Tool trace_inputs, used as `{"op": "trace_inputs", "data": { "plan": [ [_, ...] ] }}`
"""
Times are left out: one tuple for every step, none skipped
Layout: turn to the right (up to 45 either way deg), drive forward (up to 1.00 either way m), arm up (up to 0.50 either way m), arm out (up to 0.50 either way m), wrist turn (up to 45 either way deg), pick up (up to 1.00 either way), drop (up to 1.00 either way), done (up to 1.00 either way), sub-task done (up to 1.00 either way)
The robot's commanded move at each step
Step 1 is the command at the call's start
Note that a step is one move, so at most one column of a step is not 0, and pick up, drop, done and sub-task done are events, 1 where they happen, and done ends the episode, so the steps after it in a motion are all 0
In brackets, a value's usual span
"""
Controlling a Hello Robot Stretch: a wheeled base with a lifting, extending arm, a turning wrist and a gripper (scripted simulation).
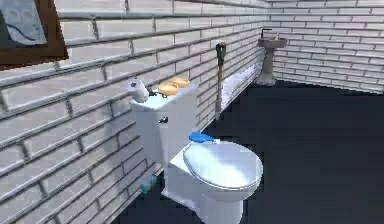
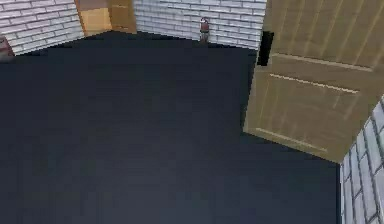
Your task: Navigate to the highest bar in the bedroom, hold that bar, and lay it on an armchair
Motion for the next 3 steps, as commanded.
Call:
{"op": "trace_inputs", "data": {
  "plan": [
    [45.0, 0.0, 0.0, 0.0, 0.0, 0.0, 0.0, 0.0, 0.0],
    [21.0, 0.0, 0.0, 0.0, 0.0, 0.0, 0.0, 0.0, 0.0],
    [0.0, 1.0, 0.0, 0.0, 0.0, 0.0, 0.0, 0.0, 0.0]
  ]
}}
